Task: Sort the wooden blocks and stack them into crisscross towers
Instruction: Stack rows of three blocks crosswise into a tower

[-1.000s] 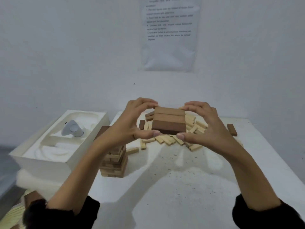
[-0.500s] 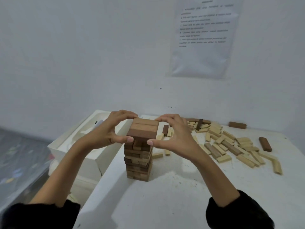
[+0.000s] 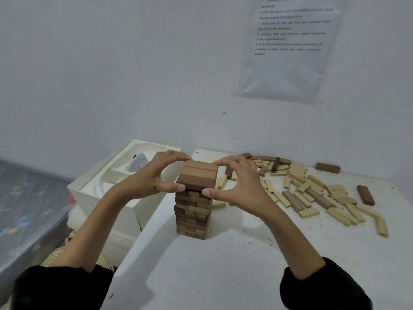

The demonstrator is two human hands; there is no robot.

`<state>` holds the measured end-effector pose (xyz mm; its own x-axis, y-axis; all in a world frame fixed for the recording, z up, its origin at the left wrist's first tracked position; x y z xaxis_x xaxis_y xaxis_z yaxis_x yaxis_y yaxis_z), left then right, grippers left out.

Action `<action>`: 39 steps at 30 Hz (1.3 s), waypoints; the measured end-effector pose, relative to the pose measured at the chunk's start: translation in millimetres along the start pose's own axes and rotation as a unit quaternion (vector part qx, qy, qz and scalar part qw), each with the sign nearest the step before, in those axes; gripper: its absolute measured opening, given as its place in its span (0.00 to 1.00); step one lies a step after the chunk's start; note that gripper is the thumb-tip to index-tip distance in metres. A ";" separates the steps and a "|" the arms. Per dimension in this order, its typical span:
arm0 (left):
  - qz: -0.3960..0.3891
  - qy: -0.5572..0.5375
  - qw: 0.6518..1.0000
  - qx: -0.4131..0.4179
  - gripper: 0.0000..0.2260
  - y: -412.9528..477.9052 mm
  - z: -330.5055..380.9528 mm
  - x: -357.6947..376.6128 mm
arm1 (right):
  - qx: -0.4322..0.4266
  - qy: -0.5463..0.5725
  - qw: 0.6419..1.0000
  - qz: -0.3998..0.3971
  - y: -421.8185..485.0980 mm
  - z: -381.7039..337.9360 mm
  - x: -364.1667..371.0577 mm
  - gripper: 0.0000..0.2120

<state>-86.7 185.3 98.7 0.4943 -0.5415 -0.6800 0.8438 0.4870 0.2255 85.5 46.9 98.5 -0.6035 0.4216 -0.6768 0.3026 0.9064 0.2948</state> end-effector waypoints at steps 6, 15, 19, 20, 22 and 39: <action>-0.014 -0.021 0.999 -0.020 0.29 -2.4 -5.2 2.2 | 0.012 -0.013 1.000 -0.011 -0.8 0.6 3.4 0.32; -0.010 -0.013 1.000 -0.025 0.32 -2.0 2.1 -4.5 | 0.008 0.030 0.999 -0.015 -4.9 4.2 -7.1 0.33; 0.038 0.007 0.999 0.009 0.26 7.0 22.2 -6.6 | 0.002 0.039 0.999 0.016 -9.5 10.7 -22.4 0.28; 0.052 0.018 0.998 0.017 0.23 10.5 30.6 -5.6 | 0.003 0.047 0.999 0.026 -11.7 12.8 -27.6 0.26; 0.080 0.044 0.995 0.033 0.21 18.0 51.2 -1.8 | 0.009 0.067 0.997 0.050 -16.4 17.2 -39.8 0.21; 0.106 -0.004 0.991 0.081 0.09 115.9 105.4 189.5 | 0.134 0.041 0.964 0.228 -57.2 140.0 -111.0 0.13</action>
<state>126.8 66.8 69.6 0.6649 -0.4449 -0.6000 0.7433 0.4739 0.4722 238.5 -55.5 62.3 -0.4165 0.7844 -0.4596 0.7226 0.5924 0.3563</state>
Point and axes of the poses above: each hand's wrist, its own y-axis towards the middle knuckle, its own x-axis out of the palm, z = x × y, the point moved 2 cm from there along y, towards the middle knuckle, and after that the axes turned 4 degrees about -y, right-handed, at the moved point
